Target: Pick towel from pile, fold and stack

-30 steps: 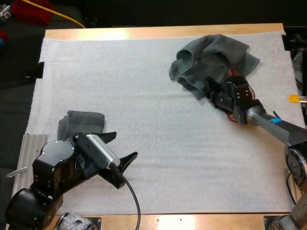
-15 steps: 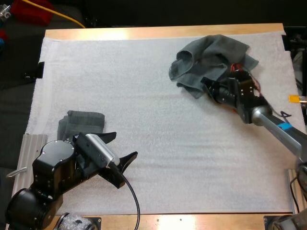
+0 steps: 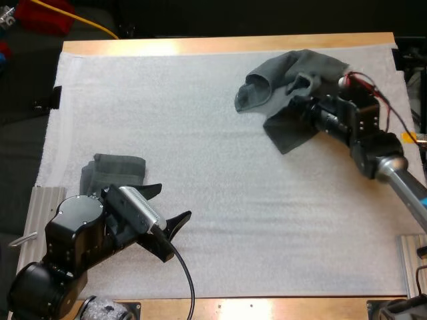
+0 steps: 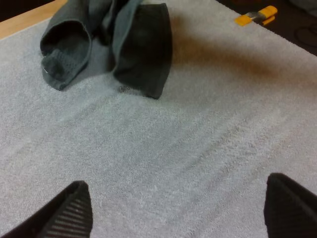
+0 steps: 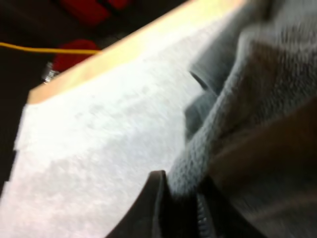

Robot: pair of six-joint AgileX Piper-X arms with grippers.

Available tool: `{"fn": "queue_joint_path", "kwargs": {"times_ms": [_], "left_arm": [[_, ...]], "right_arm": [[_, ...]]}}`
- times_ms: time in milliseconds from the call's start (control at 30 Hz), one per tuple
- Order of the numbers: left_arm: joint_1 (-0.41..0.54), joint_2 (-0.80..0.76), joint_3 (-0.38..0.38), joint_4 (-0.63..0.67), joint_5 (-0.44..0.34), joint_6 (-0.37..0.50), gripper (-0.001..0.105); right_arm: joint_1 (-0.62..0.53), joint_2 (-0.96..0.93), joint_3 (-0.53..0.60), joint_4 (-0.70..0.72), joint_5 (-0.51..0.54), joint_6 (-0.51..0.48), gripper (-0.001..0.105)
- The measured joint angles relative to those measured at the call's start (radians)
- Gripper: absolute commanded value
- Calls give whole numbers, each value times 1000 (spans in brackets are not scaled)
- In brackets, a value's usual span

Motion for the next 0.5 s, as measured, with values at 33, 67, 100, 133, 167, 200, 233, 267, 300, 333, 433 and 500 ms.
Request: {"fn": "queue_joint_path", "kwargs": {"times_ms": [33, 67, 100, 133, 167, 200, 233, 267, 300, 333, 433, 500], "left_arm": [[0, 0, 0, 0, 0, 0, 69], [0, 0, 0, 0, 0, 0, 69], [0, 0, 0, 0, 0, 0, 69], [0, 0, 0, 0, 0, -2, 69], [0, 0, 0, 0, 0, -2, 69], [0, 0, 0, 0, 0, -2, 69], [0, 0, 0, 0, 0, -2, 69], [0, 0, 0, 0, 0, -2, 69], [0, 0, 0, 0, 0, -2, 69], [0, 0, 0, 0, 0, -2, 69], [0, 0, 0, 0, 0, -2, 69], [0, 0, 0, 0, 0, -2, 69]], "right_arm": [[0, -20, 0, 2, 0, 0, 3], [0, -40, 0, 2, 0, 0, 3], [0, -60, 0, 3, 0, -1, 3], [0, -77, 0, 6, 0, -8, 3], [0, -97, -1, 12, 0, -16, 3], [0, -116, -4, 23, 0, -30, 3], [0, -132, -14, 44, 0, -50, 3], [0, -143, -29, 74, 0, -72, 3], [0, -157, -47, 105, 0, -97, 3], [0, -168, -65, 144, 0, -124, 3], [0, -192, -139, 258, 0, -189, 3], [0, -203, -180, 326, 0, -231, 3]]}}
